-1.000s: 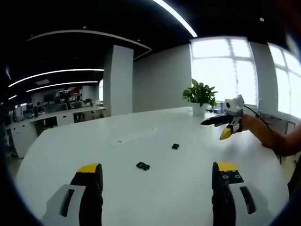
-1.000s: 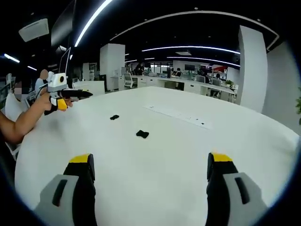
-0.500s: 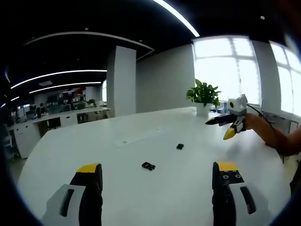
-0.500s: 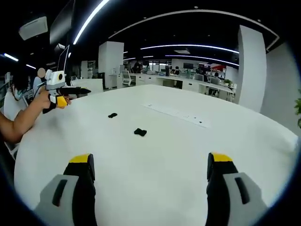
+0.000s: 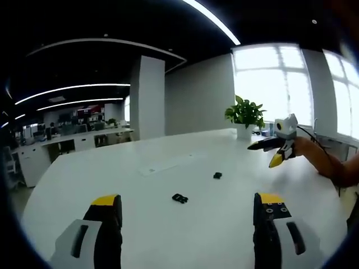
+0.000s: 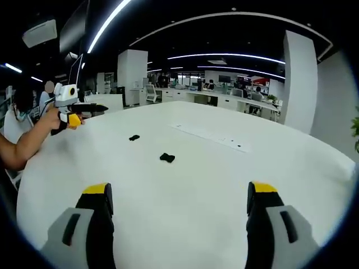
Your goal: Snap the two parts of the plastic buckle together until the buckle closes and remains connected.
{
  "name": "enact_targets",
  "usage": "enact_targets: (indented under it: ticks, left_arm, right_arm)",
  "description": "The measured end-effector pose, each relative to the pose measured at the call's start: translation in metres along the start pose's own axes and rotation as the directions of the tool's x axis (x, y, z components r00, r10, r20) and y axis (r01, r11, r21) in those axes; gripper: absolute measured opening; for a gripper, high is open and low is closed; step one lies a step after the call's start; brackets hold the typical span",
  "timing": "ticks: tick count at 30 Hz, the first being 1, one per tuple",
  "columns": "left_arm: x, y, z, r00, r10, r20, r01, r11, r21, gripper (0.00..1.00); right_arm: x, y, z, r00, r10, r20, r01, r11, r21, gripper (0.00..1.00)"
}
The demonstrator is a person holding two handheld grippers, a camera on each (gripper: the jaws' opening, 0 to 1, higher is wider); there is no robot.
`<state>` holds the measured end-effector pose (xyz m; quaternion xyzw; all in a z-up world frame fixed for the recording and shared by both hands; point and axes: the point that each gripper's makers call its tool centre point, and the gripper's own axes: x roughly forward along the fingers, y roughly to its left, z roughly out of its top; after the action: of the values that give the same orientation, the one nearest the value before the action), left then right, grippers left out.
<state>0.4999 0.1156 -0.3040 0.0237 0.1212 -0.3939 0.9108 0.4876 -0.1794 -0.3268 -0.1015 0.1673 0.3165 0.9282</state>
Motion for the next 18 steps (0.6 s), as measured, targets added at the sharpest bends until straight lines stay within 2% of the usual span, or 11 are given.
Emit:
enact_targets:
  ticks: [3, 6, 10, 13, 14, 18]
  left_arm:
    - [0.001, 0.003, -0.001, 1.0, 0.01, -0.002, -0.01, 1.0, 0.004, 0.99]
    - [0.008, 0.009, 0.004, 0.997, 0.063, 0.038, -0.064, 0.998, 0.02, 0.99]
    - [0.017, 0.003, -0.002, 0.998, 0.058, 0.02, -0.058, 0.998, 0.028, 0.99]
    - [0.021, 0.004, -0.007, 0.995, 0.094, 0.012, -0.095, 0.995, 0.041, 0.99]
    - [0.023, 0.001, -0.01, 0.996, 0.086, 0.0, -0.086, 0.994, 0.068, 0.99]
    - [0.025, -0.003, -0.016, 0.998, 0.069, -0.012, -0.068, 0.996, 0.064, 0.99]
  right_arm:
    - [0.001, 0.0, -0.001, 1.0, -0.007, -0.001, 0.007, 1.0, 0.0, 1.0]
    - [0.003, -0.003, 0.002, 0.999, -0.028, 0.019, 0.028, 1.0, -0.007, 1.0]
    - [0.006, -0.001, 0.003, 0.999, -0.032, 0.03, 0.032, 0.999, 0.001, 1.0]
    - [0.008, 0.002, 0.002, 0.999, -0.027, 0.03, 0.027, 1.0, 0.001, 1.0]
    - [0.01, 0.005, 0.001, 0.999, -0.019, 0.028, 0.019, 1.0, -0.001, 1.0]
    - [0.012, 0.008, 0.001, 0.999, -0.018, 0.031, 0.018, 1.0, -0.02, 1.0]
